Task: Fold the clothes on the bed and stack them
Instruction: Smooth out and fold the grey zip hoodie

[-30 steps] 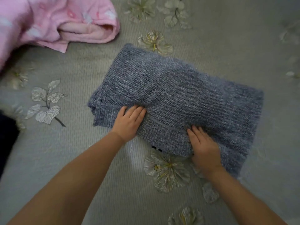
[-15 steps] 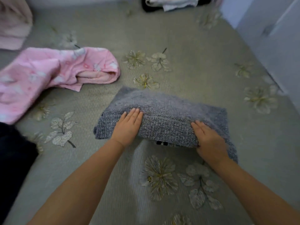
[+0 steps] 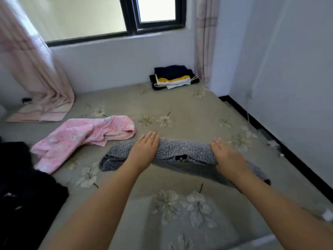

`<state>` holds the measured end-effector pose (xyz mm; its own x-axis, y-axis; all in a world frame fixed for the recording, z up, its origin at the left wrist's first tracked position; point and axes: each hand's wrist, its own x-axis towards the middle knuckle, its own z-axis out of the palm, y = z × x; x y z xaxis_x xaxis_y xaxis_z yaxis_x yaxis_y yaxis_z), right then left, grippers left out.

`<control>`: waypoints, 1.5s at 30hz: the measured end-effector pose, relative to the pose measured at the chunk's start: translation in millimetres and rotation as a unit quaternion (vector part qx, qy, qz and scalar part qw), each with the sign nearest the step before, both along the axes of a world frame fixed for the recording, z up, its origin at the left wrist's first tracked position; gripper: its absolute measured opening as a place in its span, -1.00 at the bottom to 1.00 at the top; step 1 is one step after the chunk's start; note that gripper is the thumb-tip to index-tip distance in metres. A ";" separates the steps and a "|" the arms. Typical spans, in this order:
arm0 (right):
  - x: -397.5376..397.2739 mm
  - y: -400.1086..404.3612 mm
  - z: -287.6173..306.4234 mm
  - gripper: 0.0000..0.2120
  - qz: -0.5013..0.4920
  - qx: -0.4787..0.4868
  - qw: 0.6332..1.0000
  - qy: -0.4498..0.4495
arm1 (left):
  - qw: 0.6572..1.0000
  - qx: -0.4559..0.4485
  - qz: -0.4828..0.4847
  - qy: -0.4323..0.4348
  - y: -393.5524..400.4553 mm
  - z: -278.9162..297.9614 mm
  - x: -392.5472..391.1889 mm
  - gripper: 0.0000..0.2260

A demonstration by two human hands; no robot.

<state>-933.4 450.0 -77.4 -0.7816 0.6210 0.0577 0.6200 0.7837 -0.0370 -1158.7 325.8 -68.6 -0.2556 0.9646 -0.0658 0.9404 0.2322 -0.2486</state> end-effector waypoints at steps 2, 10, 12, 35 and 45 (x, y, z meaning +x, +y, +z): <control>22.1 -1.9 23.8 -0.38 0.001 0.021 1.000 -0.007 | 1.000 0.007 0.003 0.000 3.7 26.3 24.6 -0.41; 130.7 42.3 106.6 -0.40 -0.014 0.087 0.996 0.018 | 0.997 0.072 -0.011 0.027 61.1 109.4 133.1 -0.38; 165.5 68.5 124.8 -0.45 -0.022 0.094 0.994 0.041 | 0.994 0.094 -0.023 0.045 90.2 126.2 167.4 -0.44; 455.2 469.8 158.6 -0.37 -0.059 0.154 0.986 0.030 | 0.990 0.118 -0.070 0.017 510.2 156.3 443.7 -0.40; 399.7 694.5 140.1 -0.40 0.002 0.128 0.991 -0.045 | 0.997 0.070 -0.022 0.001 714.5 128.6 391.6 -0.45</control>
